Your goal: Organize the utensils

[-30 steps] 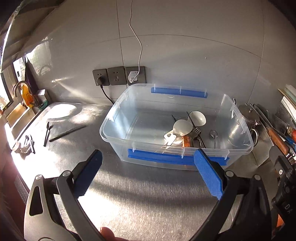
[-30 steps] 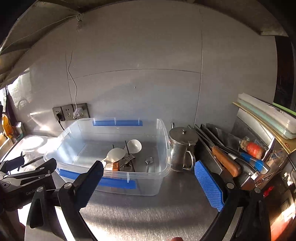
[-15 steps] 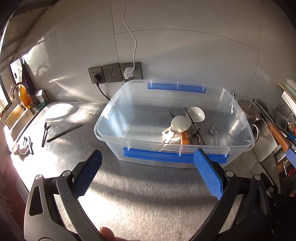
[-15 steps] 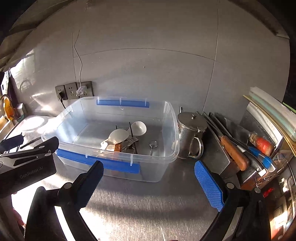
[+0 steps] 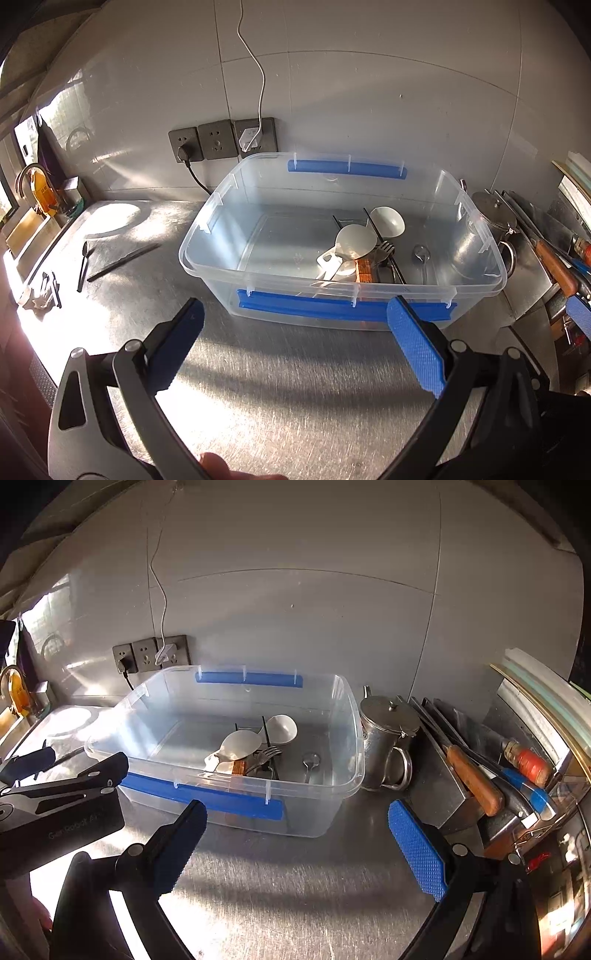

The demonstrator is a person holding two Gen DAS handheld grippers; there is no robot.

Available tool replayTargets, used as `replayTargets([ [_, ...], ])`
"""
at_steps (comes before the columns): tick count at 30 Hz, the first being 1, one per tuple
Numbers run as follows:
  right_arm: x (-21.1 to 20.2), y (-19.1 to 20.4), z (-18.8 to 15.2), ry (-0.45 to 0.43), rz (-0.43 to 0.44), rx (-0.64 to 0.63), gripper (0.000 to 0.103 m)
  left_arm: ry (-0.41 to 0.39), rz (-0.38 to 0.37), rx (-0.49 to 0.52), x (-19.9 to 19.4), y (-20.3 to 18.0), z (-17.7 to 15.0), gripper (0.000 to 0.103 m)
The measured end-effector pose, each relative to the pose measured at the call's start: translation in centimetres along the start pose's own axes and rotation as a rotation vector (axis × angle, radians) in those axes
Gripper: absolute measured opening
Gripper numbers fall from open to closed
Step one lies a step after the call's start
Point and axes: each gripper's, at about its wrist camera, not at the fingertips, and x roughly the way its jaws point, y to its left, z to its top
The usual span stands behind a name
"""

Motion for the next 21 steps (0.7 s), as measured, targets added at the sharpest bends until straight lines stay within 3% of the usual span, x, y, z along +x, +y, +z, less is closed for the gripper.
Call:
replayTargets([
  [21, -0.48, -0.34, -0.4, -0.001, -0.005, 0.013, 0.098, -0.023, -0.001, 0.023, -0.29, -0.56, -0.42, 0.095],
])
